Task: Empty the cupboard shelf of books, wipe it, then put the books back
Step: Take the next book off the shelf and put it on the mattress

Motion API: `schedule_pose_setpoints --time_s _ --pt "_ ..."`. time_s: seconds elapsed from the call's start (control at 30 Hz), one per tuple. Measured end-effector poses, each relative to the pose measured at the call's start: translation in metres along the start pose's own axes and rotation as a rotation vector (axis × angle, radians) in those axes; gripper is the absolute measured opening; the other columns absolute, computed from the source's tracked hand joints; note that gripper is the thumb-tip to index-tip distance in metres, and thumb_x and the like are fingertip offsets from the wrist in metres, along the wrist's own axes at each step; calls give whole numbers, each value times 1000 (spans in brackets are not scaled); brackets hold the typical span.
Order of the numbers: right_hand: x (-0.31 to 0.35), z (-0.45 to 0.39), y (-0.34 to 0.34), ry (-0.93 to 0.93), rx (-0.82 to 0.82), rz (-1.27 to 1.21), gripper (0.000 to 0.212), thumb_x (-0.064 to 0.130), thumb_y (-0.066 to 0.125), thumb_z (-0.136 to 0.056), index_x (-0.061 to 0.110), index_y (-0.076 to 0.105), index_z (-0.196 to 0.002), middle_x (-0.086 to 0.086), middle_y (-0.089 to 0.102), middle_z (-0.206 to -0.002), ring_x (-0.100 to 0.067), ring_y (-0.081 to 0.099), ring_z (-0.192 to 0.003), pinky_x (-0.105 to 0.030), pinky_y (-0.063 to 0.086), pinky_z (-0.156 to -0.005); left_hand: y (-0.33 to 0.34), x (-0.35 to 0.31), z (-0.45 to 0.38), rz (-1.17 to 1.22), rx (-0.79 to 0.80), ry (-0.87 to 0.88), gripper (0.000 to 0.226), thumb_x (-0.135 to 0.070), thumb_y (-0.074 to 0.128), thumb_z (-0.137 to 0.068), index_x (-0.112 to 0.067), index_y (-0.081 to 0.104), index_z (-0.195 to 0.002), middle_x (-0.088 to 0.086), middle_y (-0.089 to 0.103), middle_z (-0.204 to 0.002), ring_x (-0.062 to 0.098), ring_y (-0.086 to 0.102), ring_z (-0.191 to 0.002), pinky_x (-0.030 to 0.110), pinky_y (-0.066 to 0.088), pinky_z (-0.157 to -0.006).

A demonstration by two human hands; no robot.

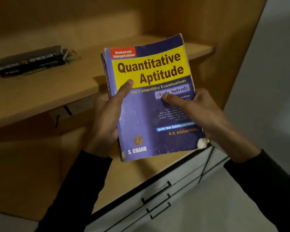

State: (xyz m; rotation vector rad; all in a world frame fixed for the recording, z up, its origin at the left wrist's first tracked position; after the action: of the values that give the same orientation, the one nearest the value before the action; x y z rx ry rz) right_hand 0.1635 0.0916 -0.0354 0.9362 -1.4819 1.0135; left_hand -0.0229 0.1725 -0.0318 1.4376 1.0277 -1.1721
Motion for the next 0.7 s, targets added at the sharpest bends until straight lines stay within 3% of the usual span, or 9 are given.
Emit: schedule_pose_setpoints --time_s 0.13,0.27,0.47,0.6,0.7 --pt "-20 23 -46 31 -92 14 10 31 76 -82 26 67 -83 18 72 -68 -3 70 -60 -12 49 -47 43 28 19 -9 75 -62 17 -33 71 -86 -21 72 -98 0 76 -101 22 74 -89 44 58 -83" --pt "-47 55 -101 98 -179 27 21 35 76 -80 25 68 -96 11 75 -80 -6 72 -67 -17 52 -51 94 56 48 -4 142 -103 14 -30 71 -86 -20 72 -95 2 76 -101 23 73 -91 41 60 -80" --pt "-83 119 -196 173 -300 21 13 28 77 -80 25 68 -88 13 74 -74 -5 71 -64 -14 53 -51 184 108 107 -2 235 -201 25 -26 72 -87 -13 71 -108 4 76 -99 23 74 -87 34 60 -70" --pt "-108 165 -258 220 -405 3 17 26 78 -81 19 72 -95 10 75 -81 -5 71 -65 -13 52 -53 245 137 146 -58 306 -271 26 -28 73 -85 -12 72 -105 5 77 -96 24 74 -83 36 60 -71" --pt "-129 202 -297 270 -475 -8 21 28 78 -80 18 72 -98 6 76 -81 -8 72 -68 -19 56 -60 286 156 176 -112 365 -302 27 -30 73 -85 -11 72 -104 4 77 -92 21 74 -77 29 58 -63"
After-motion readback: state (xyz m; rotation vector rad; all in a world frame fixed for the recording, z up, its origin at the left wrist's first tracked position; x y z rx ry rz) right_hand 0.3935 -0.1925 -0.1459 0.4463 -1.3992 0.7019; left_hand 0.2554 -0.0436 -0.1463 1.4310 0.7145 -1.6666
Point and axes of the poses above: each hand's wrist, its own z-axis away from the middle knuckle, its own y-axis out of the palm, x = y × z, the point moved 8 cm from there along -z, towards the middle knuckle
